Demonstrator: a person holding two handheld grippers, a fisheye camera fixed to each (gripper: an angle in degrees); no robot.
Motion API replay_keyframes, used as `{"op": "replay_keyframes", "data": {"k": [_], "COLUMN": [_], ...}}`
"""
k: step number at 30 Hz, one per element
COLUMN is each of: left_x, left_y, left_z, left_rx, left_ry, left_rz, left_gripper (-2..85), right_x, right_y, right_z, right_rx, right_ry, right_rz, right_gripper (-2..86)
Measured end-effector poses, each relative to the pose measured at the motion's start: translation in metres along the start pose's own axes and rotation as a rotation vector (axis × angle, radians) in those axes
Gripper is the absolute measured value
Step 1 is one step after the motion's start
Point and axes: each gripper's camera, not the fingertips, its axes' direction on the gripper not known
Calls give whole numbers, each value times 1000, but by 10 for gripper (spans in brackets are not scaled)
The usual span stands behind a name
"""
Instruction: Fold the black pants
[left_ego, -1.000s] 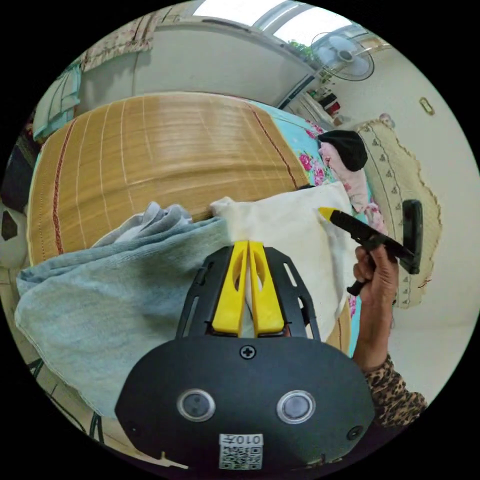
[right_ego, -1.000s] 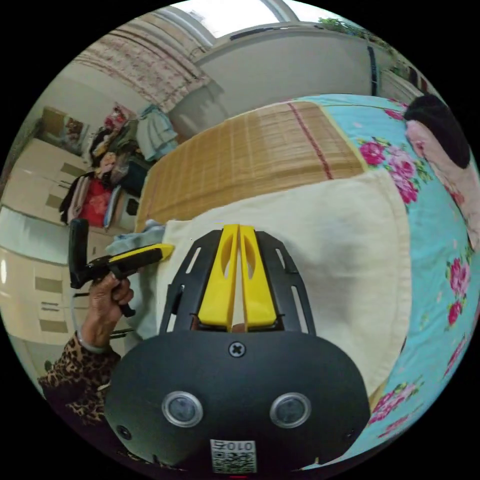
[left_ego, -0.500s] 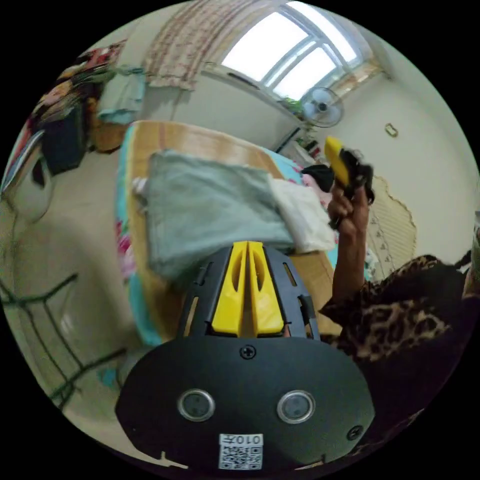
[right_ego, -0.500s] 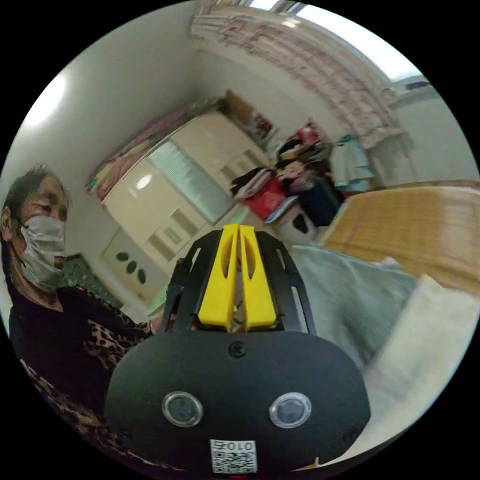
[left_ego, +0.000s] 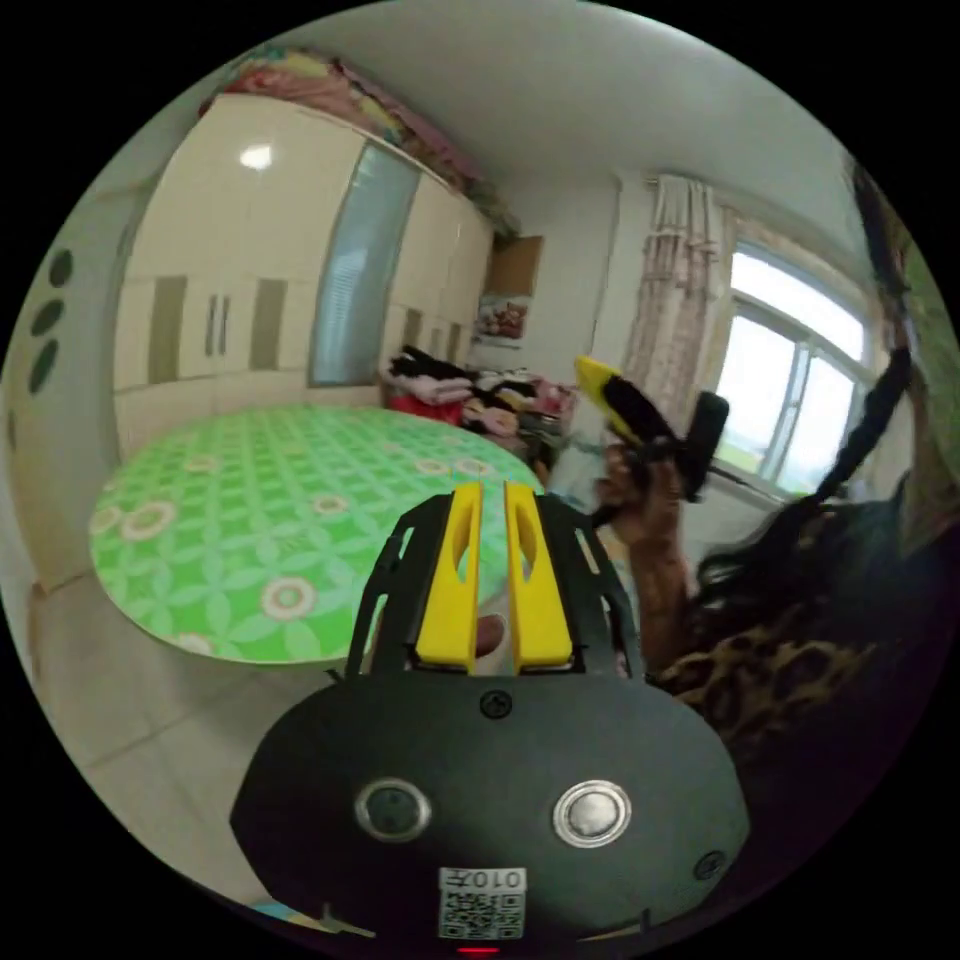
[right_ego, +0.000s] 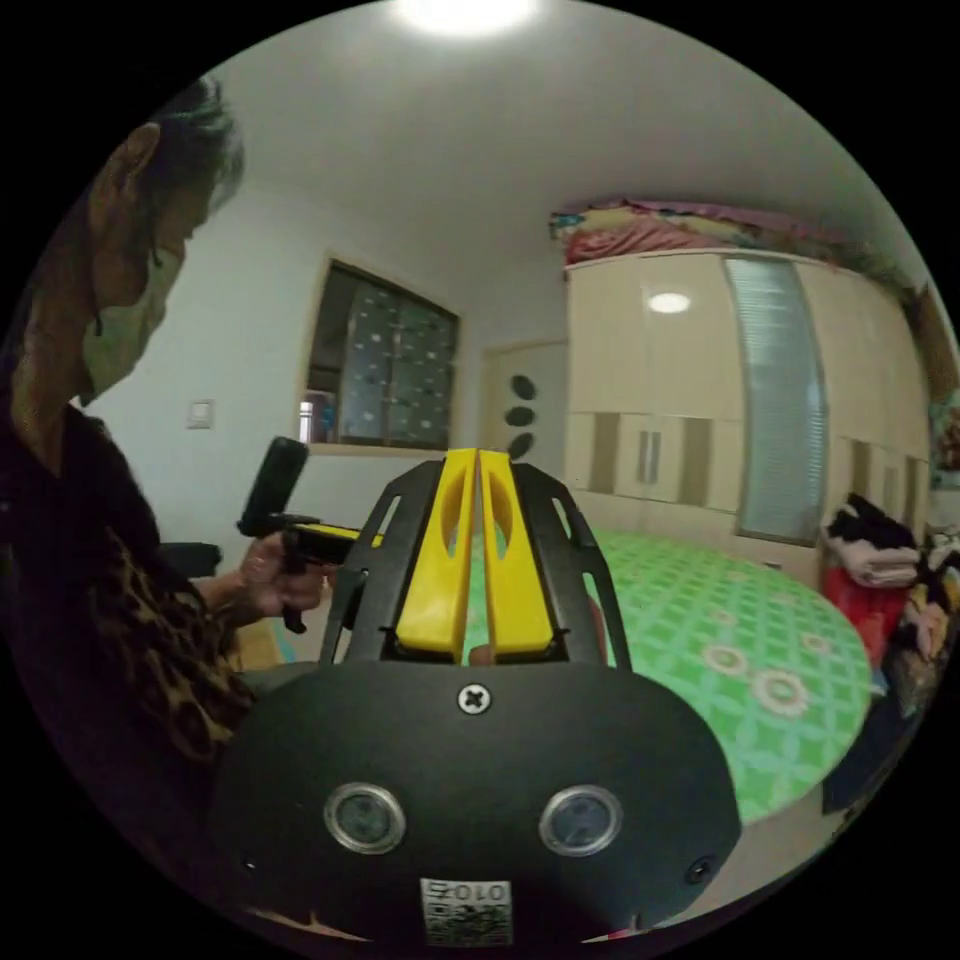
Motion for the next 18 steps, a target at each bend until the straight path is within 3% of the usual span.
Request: {"op": "replay_keyframes", "data": {"k": [1, 2, 5, 6, 8, 9, 10, 12, 16, 18], "left_x": [9, 23, 65, 72, 83, 80, 69, 62, 87, 96], "left_y": [-11, -25, -73, -81, -106, -111, -120, -128, -126, -128], "left_z": [-13, -37, -104, -117, -157, -161, -162, -156, -196, -210], "left_rx": [22, 75, 236, 290, 449, 453, 429, 326, 429, 473], "left_ry": [77, 26, -300, -324, -268, -224, -109, -20, -414, -527], "left_rz": [23, 68, 260, 294, 399, 399, 368, 321, 170, 127], "left_gripper": [4, 2, 4, 5, 14, 15, 15, 11, 4, 6], "right_x": [-14, -23, -74, -91, -109, -116, -121, -133, -167, -176], "right_y": [-6, -10, -27, -29, -26, -27, -32, -41, -51, -55], "right_z": [24, 34, 54, 59, 72, 90, 115, 156, 217, 244], "right_rx": [-61, -84, -3, 81, 243, 282, 235, 145, 268, 268], "right_ry": [18, 52, 341, 399, 328, 171, -15, -118, -206, -244], "right_rz": [7, -4, -127, -138, -138, -147, -158, -155, -227, -189], "right_gripper": [27, 27, 31, 36, 44, 47, 41, 36, 39, 83]}}
